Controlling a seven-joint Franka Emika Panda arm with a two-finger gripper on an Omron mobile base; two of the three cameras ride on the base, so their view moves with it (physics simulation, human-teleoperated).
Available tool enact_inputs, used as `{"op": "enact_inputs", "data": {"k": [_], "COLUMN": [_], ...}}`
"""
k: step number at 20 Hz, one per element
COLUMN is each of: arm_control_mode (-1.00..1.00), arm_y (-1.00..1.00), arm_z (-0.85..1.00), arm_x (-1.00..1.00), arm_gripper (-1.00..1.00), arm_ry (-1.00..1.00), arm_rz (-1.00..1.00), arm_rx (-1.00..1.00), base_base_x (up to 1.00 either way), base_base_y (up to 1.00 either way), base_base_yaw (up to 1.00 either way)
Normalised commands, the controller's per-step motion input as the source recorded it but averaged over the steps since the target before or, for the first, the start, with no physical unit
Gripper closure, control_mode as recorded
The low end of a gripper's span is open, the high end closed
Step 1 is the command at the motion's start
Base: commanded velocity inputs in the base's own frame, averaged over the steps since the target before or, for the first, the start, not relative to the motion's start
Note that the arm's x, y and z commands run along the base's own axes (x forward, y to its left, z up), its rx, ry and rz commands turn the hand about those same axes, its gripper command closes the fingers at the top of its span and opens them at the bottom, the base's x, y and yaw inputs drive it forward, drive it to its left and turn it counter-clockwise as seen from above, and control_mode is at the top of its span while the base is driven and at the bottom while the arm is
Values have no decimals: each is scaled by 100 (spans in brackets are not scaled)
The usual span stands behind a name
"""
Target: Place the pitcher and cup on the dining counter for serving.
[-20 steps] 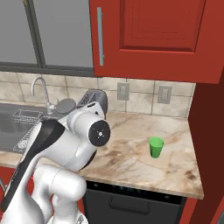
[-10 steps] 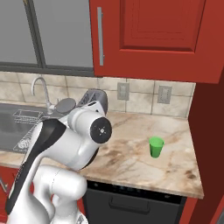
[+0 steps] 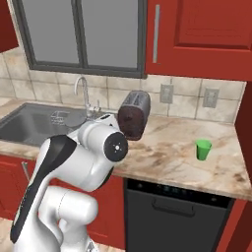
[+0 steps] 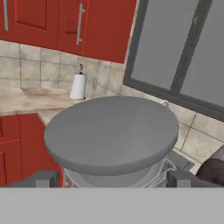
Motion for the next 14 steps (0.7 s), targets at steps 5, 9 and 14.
{"op": "enact_inputs", "data": {"k": [5, 9, 14], "arm_control_mode": [100, 100, 100], "arm_y": [0, 0, 0], "arm_z": [0, 0, 0], "arm_x": [0, 0, 0], "arm_gripper": [100, 100, 100], "arm_ry": [0, 0, 0], "arm_rz": [0, 0, 0], "arm_rx": [0, 0, 0], "base_base_x": [-60, -13, 0], "base_base_y": [92, 95, 64], "base_base_yaw": [32, 48, 64]}}
